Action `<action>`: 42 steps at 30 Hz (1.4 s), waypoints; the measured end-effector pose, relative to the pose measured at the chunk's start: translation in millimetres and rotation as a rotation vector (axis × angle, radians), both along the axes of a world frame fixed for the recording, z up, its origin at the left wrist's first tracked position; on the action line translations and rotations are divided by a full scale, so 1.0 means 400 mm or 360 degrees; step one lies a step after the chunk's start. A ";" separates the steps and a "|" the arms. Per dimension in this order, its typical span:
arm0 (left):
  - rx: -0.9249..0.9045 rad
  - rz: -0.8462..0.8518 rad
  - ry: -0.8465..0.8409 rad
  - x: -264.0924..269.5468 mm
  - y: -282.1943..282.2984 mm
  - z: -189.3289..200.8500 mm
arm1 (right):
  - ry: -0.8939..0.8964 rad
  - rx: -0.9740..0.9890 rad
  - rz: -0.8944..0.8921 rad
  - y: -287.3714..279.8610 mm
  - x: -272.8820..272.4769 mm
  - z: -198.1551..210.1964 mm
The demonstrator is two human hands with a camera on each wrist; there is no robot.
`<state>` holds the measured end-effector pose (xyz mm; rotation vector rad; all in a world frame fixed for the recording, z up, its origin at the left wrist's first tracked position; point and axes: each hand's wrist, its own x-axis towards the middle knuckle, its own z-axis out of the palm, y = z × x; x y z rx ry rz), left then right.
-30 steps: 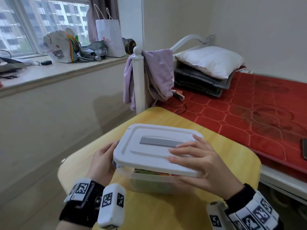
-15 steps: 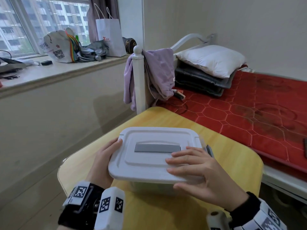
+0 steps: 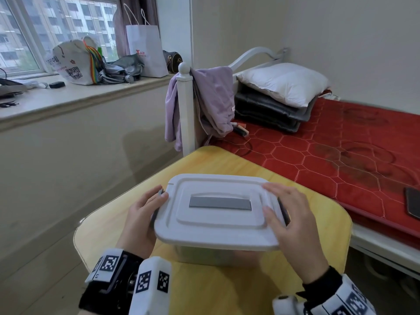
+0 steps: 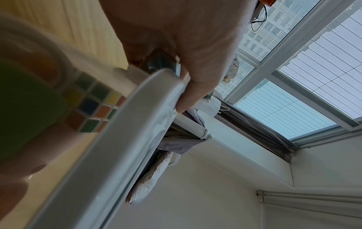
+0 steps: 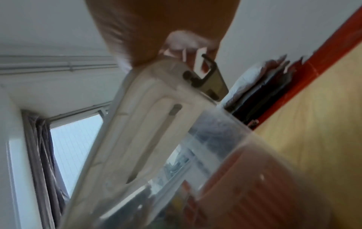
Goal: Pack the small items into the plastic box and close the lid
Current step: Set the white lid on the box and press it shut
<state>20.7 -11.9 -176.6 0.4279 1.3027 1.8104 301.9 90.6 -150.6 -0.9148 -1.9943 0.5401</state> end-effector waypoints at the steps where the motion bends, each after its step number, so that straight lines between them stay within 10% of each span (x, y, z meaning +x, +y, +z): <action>1: 0.0004 -0.0005 -0.0013 0.002 -0.001 0.000 | 0.0043 -0.0154 -0.0129 0.001 0.000 -0.003; 8: -0.0001 -0.0268 -0.0123 0.038 -0.030 -0.001 | 0.0851 -0.1488 -0.0034 -0.010 -0.017 -0.006; 15: 0.0031 -0.0126 -0.0123 0.070 -0.013 0.017 | 0.0937 -0.1394 -0.0028 0.040 -0.040 -0.005; 42: -0.0295 -0.0072 0.0914 0.052 0.011 0.049 | -0.0292 -0.0717 -0.0080 0.090 -0.101 0.039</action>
